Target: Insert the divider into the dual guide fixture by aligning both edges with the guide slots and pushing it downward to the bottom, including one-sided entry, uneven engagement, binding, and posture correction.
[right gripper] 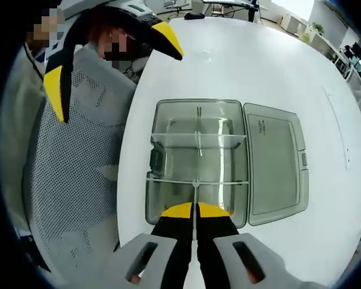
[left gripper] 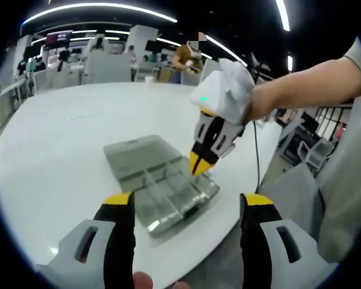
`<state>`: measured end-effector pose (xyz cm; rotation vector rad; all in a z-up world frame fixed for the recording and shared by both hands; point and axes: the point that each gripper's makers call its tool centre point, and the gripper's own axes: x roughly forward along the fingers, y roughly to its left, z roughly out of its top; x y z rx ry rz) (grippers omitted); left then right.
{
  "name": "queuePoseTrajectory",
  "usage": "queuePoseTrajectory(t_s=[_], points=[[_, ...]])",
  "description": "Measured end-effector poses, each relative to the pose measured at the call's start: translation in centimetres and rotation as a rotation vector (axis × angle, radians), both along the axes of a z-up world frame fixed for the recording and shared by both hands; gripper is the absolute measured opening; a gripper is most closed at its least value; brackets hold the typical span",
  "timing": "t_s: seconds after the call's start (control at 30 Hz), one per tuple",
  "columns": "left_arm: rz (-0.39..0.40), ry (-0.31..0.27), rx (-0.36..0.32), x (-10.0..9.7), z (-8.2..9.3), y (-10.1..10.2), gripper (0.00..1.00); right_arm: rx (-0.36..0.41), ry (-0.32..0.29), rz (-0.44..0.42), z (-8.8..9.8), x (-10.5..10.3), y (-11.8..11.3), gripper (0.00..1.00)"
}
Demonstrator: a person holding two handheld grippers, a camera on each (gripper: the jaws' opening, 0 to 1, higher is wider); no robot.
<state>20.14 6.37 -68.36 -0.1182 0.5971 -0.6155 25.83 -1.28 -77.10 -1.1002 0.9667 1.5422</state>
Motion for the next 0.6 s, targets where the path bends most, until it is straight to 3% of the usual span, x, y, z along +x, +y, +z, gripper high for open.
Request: queuePoseTrajectory(t_s=[0.6], points=[[0.001, 0.001, 0.002, -0.07, 0.14, -0.02, 0.68, -0.004, -0.004, -0.009, -0.53, -0.04, 0.02, 0.00]])
